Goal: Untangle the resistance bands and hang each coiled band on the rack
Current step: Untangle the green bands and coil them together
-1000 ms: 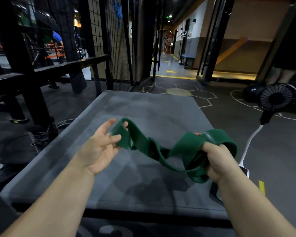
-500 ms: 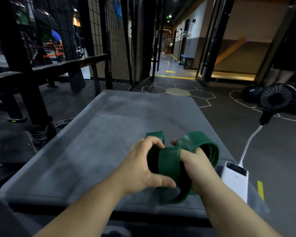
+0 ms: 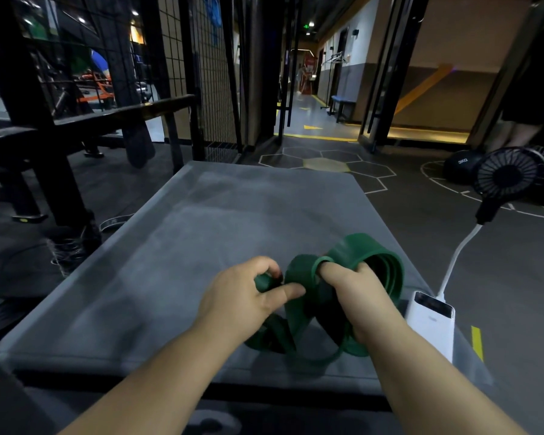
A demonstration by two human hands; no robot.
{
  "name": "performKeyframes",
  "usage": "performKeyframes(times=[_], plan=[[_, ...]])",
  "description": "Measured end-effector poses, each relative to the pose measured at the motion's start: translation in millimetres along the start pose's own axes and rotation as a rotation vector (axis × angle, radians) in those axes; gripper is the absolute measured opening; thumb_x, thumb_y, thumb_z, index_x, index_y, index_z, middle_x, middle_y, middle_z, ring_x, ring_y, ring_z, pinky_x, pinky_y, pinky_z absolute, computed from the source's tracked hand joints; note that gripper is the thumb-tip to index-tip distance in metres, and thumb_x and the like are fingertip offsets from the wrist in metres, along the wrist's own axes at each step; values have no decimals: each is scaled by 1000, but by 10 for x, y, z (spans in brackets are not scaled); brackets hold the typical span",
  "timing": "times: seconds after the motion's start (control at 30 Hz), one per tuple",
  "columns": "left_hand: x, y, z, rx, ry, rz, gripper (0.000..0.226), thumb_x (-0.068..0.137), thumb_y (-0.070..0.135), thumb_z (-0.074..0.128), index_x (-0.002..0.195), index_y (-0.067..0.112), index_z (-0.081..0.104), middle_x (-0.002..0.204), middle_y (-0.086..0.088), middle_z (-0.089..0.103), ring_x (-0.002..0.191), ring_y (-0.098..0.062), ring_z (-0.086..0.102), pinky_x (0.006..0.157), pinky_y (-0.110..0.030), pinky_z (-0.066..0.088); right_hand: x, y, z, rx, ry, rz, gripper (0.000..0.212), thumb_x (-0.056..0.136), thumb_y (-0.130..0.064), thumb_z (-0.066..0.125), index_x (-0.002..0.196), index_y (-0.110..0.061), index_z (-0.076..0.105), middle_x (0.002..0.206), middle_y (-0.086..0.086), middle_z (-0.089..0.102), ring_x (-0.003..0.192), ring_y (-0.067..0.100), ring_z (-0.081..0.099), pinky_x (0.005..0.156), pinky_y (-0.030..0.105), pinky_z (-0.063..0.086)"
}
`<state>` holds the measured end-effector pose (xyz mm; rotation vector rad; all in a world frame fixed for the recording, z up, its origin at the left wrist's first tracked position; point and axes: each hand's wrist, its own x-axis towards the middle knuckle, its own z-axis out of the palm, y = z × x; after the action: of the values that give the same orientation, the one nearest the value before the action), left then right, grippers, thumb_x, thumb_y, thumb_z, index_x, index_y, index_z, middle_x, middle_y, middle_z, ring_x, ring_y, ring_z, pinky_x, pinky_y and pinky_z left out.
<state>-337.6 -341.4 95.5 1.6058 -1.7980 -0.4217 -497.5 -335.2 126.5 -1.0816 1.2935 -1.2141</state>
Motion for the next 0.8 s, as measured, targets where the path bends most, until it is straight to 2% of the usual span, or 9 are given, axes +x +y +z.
performKeyframes(times=[0.07,0.17,0.3,0.37,0.43,0.53,0.63,0.73,0.8], plan=[[23,-28,4,92,-80,-78,48,69,81,51,89,37,54,75,7,62,74,-12,59,65,-32,49,40,-1,-68,40,19,-6,47,64,-27,75,102,-1,64,98,28,69,89,42,69,82,58,56],[96,-226,20,128,-253,-242,52,75,80,48,109,41,45,101,0,57,91,-23,59,80,-35,51,88,-4,-186,144,50,4,4,89,-7,62,90,-3,64,72,12,70,60,23,69,53,32,57],[180,-395,-33,273,-254,-351,66,79,73,53,135,40,40,129,-10,42,122,-33,43,103,-35,40,112,-21,-238,200,75,-15,8,91,-5,59,85,-2,65,66,11,69,56,24,69,50,32,55],[178,-358,-82,293,-73,-223,56,88,58,55,136,30,45,143,-8,31,134,-30,27,110,-34,28,113,-29,-245,189,65,-12,8,90,-7,61,89,0,65,75,15,70,63,28,70,57,36,56],[159,-261,-127,121,97,81,46,93,43,52,134,25,52,150,4,29,138,-13,23,112,-22,20,102,-49,-239,208,18,-53,11,90,-1,57,81,-1,64,70,13,68,60,24,69,53,32,55],[92,-51,-154,-88,-46,377,45,90,45,42,129,28,58,121,19,58,112,12,46,96,0,25,81,-78,-200,258,-86,-130,12,87,6,58,78,-2,62,65,9,66,61,22,67,52,28,54],[67,38,-83,-54,-274,358,25,93,46,38,103,39,60,67,23,62,72,2,61,66,-17,42,67,-77,-194,325,-135,-181,7,69,-7,61,75,-4,60,66,9,64,62,21,66,54,30,54],[86,56,-93,-64,-404,321,24,95,51,40,78,47,55,64,29,61,63,2,63,60,-17,42,42,-104,-177,381,-68,-197,5,68,-10,59,73,-8,59,62,6,63,58,18,64,53,29,53],[85,62,-96,-53,-466,290,10,91,55,50,91,50,59,70,28,62,68,7,61,67,-18,46,54,-124,-190,428,26,-193,11,83,-3,60,74,-9,60,59,4,63,56,18,64,54,29,53]])
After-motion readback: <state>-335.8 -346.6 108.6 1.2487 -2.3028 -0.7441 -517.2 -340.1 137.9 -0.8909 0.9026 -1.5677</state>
